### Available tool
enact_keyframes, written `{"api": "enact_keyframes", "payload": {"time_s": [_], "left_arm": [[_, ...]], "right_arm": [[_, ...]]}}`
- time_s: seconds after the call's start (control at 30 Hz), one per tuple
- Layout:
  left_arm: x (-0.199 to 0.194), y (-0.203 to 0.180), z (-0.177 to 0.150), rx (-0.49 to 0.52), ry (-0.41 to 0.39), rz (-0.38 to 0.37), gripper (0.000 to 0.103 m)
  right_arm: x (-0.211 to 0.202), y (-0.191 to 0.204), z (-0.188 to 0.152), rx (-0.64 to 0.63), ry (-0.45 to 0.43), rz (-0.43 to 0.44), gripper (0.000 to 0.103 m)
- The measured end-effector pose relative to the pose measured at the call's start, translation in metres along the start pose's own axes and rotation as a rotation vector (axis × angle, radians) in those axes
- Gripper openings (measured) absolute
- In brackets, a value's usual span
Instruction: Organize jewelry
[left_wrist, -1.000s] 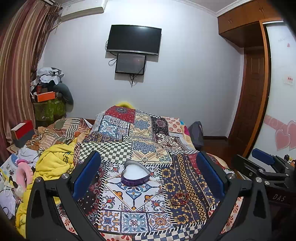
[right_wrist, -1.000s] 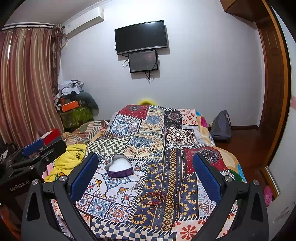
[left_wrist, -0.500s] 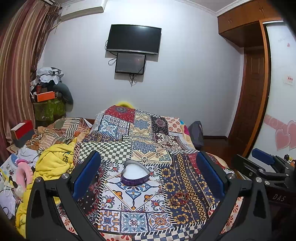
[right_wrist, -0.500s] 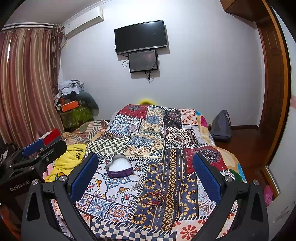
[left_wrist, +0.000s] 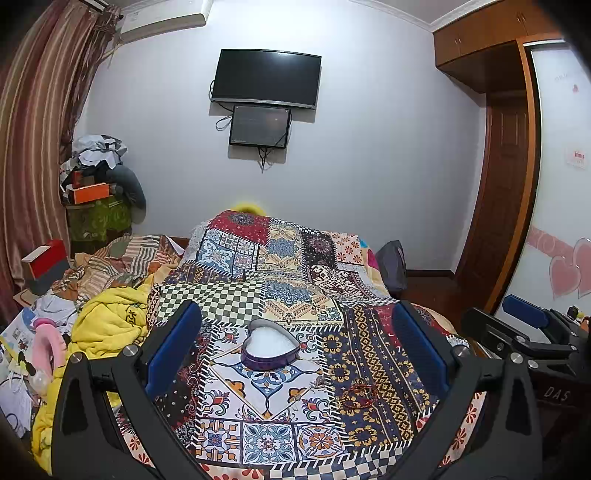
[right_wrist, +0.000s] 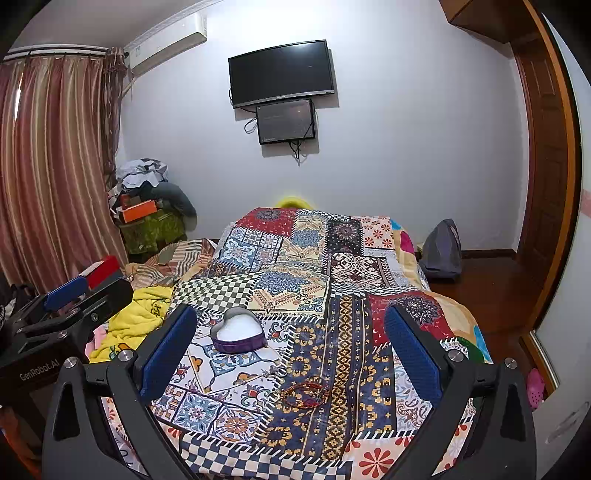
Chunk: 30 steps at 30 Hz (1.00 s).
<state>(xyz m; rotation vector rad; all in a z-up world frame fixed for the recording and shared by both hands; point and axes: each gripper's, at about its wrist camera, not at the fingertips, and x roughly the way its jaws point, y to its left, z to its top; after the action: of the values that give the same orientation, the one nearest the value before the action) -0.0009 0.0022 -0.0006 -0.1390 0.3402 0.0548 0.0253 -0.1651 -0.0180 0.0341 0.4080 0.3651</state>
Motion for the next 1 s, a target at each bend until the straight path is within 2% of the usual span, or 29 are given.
{"api": "enact_keyframes", "payload": {"time_s": [0.27,0.57,0.73,0.9,1.0], "left_arm": [[0.009,-0.002,0.000,0.006,0.022,0.000,0.103],[0.038,-0.001,-0.009,0.005,0.098,-0.003,0.103],[0.063,0.003,-0.022,-0.006,0.175,-0.011,0.103],[0.090,0.005,-0.043,0.011,0.256,0.023,0.103],[0.104,0.009,-0.057,0.021,0.313,0.025,0.097]], "right_arm": [[0.007,-0.004,-0.001,0.002,0.022,-0.006,0.101],[0.028,-0.016,-0.009,0.011,0.087,-0.036,0.101],[0.045,-0.026,-0.021,0.008,0.146,-0.058,0.101],[0.062,-0.036,-0.036,-0.007,0.219,-0.086,0.101],[0.068,-0.042,-0.046,-0.009,0.265,-0.087,0.101]]}}
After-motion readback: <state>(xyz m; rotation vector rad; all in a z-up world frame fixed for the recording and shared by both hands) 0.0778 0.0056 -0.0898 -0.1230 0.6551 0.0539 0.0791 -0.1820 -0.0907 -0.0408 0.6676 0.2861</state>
